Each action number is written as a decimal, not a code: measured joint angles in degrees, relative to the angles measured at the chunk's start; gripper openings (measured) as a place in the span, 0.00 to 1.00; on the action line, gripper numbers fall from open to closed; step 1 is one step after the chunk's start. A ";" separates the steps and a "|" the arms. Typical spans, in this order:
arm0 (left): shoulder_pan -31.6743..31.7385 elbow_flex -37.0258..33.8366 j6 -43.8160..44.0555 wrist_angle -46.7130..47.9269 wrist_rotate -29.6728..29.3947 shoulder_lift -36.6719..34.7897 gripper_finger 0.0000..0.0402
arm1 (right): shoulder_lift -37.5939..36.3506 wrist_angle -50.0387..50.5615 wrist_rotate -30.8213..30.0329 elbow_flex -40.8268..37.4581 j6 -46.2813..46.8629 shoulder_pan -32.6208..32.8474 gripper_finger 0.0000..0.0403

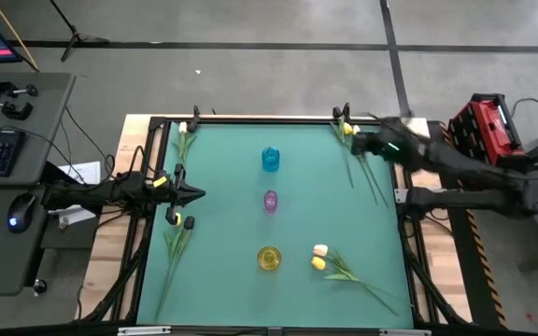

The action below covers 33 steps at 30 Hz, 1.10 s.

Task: Sort flowers into vase by color
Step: Put the top right black tulip into the blue vase

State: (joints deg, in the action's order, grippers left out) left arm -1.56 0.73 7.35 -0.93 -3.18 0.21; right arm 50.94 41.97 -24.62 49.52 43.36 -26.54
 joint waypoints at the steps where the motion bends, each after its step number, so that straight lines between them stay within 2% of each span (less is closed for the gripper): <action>1: 0.02 0.00 0.00 0.00 0.00 0.00 0.00 | 3.80 2.06 4.26 1.11 -2.70 -3.98 0.12; 3: 0.01 0.00 0.00 0.00 -0.01 0.00 0.00 | 10.70 1.94 12.23 2.48 -9.58 -10.81 0.17; 5: 0.00 0.00 0.00 0.00 0.00 0.00 0.00 | 17.68 0.37 17.21 3.28 -14.72 -15.95 0.24; 11: 0.01 -0.01 0.00 0.00 0.00 0.00 0.00 | 34.67 0.46 20.75 7.88 -21.38 -24.34 0.47; 16: 0.01 0.00 0.00 0.00 0.00 0.00 0.00 | 44.13 0.20 23.21 12.84 -22.81 -25.30 0.58; 23: 0.02 0.00 0.00 -0.01 0.00 0.00 0.00 | 52.22 0.36 23.05 17.06 -22.70 -25.20 0.56; 33: 0.00 0.00 0.00 -0.02 0.00 0.00 0.00 | 56.77 -0.40 21.70 17.25 -20.31 -25.23 0.45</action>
State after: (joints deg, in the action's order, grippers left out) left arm -1.56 0.73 7.35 -0.95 -3.18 0.21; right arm 107.71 41.57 -2.92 66.77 23.05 -51.77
